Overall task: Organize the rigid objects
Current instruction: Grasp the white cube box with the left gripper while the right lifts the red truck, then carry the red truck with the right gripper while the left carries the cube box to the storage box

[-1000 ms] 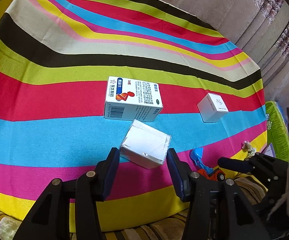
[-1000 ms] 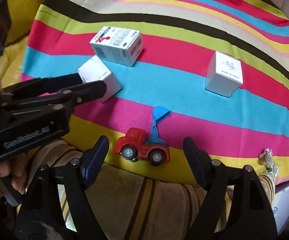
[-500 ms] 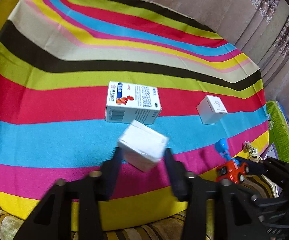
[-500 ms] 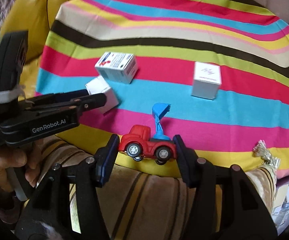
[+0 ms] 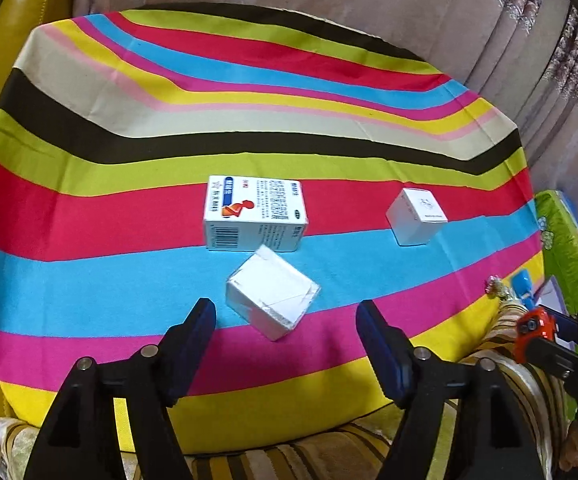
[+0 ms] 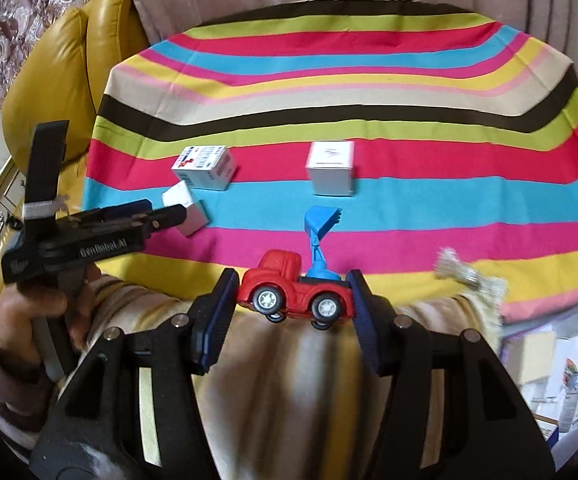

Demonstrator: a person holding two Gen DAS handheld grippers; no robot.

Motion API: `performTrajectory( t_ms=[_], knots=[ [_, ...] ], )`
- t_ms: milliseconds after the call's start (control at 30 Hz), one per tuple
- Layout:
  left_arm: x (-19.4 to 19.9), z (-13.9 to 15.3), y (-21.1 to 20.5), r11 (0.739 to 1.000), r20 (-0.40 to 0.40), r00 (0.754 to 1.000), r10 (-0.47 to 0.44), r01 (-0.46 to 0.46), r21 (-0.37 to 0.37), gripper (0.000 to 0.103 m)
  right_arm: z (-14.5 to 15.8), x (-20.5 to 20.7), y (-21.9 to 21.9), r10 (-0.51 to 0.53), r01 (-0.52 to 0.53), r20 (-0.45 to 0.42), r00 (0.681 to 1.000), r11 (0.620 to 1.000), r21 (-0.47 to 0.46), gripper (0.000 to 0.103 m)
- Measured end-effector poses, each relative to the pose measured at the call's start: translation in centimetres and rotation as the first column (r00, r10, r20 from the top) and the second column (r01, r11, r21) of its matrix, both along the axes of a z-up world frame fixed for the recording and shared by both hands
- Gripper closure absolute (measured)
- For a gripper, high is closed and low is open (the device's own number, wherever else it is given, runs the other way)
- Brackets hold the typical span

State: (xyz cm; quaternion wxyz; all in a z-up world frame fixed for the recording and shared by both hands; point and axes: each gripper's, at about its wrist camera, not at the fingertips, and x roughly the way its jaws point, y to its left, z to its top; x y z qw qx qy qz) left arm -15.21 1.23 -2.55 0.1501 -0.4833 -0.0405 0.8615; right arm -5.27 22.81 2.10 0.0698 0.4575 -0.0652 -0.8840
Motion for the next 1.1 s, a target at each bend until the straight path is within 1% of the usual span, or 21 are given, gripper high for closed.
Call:
performTrajectory(
  t_ms=[67, 133, 167, 233, 267, 300, 333, 367, 433, 500, 567, 633, 700, 767, 800, 933, 1000, 1100],
  knots=[
    [-0.4, -0.1, 0.2, 0.999, 0.015, 1.000, 0.001, 0.000, -0.032, 0.029, 0.2, 1.2, 1.6, -0.026, 0.026, -0.002, 1.000, 1.000, 0.005, 0.044],
    [-0.9, -0.4, 0.5, 0.997, 0.044, 0.999, 0.030, -0.027, -0.078, 0.029, 0.2, 2.3, 3.4, -0.068, 0.068, -0.005, 0.998, 0.998, 0.013, 0.044],
    [-1.0, -0.4, 0.5, 0.996, 0.056, 0.997, 0.048, -0.043, -0.081, 0.029, 0.2, 3.0, 4.5, -0.095, 0.095, -0.009, 0.995, 0.995, 0.018, 0.044],
    [-1.4, -0.5, 0.3, 0.997, 0.090, 0.993, 0.071, -0.068, -0.036, 0.029, 0.3, 4.2, 6.3, -0.141, 0.141, -0.012, 0.990, 0.989, 0.032, 0.044],
    [-1.5, -0.3, 0.3, 0.997, 0.093, 0.993, 0.077, -0.076, -0.017, 0.029, 0.4, 4.6, 7.0, -0.156, 0.156, -0.011, 0.988, 0.987, 0.035, 0.044],
    [-1.6, -0.1, 0.5, 0.997, 0.082, 0.994, 0.075, -0.073, -0.029, 0.029, 0.4, 5.2, 8.0, -0.176, 0.176, -0.009, 0.984, 0.984, 0.036, 0.044],
    [-1.6, 0.0, 1.1, 0.996, 0.067, 0.995, 0.068, -0.063, -0.067, 0.029, 0.4, 5.6, 8.9, -0.192, 0.192, -0.007, 0.981, 0.981, 0.033, 0.044],
    [-1.6, -0.1, 1.3, 0.995, 0.067, 0.996, 0.064, -0.059, -0.083, 0.029, 0.5, 6.1, 9.9, -0.215, 0.215, -0.006, 0.977, 0.976, 0.033, 0.044],
    [-2.0, -0.6, 1.5, 0.993, 0.101, 0.992, 0.078, -0.069, -0.092, 0.029, 0.6, 6.9, 11.4, -0.247, 0.247, -0.009, 0.969, 0.968, 0.038, 0.044],
    [-2.5, -1.1, 1.0, 0.991, 0.144, 0.982, 0.120, -0.110, -0.073, 0.029, 0.7, 7.7, 12.9, -0.282, 0.282, -0.010, 0.959, 0.958, 0.045, 0.044],
    [-2.8, -1.2, 0.4, 0.987, 0.176, 0.972, 0.159, -0.158, -0.019, 0.029, 0.7, 8.6, 14.4, -0.319, 0.319, -0.011, 0.948, 0.946, 0.057, 0.044],
    [-3.0, -1.2, 0.1, 0.982, 0.193, 0.964, 0.180, -0.186, 0.014, 0.029, 0.5, 9.4, 15.8, -0.351, 0.351, -0.010, 0.936, 0.934, 0.068, 0.044],
    [-3.3, -1.4, -0.1, 0.976, 0.205, 0.956, 0.208, -0.216, 0.017, 0.030, 0.3, 10.1, 17.1, -0.385, 0.384, -0.006, 0.923, 0.919, 0.084, 0.044],
    [-3.6, -1.9, 0.0, 0.974, 0.215, 0.951, 0.223, -0.228, -0.001, 0.039, 0.0, 11.0, 18.4, -0.417, 0.415, -0.006, 0.909, 0.903, 0.111, 0.044],
    [-3.8, -2.1, 0.1, 0.974, 0.225, 0.949, 0.222, -0.227, -0.005, 0.048, -0.1, 11.4, 19.0, -0.430, 0.428, -0.004, 0.903, 0.896, 0.117, 0.044],
    [-3.6, -2.0, 0.2, 0.977, 0.211, 0.956, 0.205, -0.211, 0.005, 0.052, -0.7, 13.2, 21.2, -0.481, 0.475, 0.007, 0.876, 0.867, 0.149, 0.044],
    [-3.1, -1.4, 0.4, 0.978, 0.195, 0.960, 0.202, -0.208, 0.008, 0.053, -1.0, 13.9, 22.0, -0.495, 0.487, 0.014, 0.869, 0.859, 0.159, 0.044],
    [-1.8, 0.0, 1.2, 0.981, 0.160, 0.972, 0.174, -0.185, 0.054, 0.055, -1.5, 14.8, 22.8, -0.508, 0.496, 0.025, 0.861, 0.850, 0.178, 0.044]
  ],
)
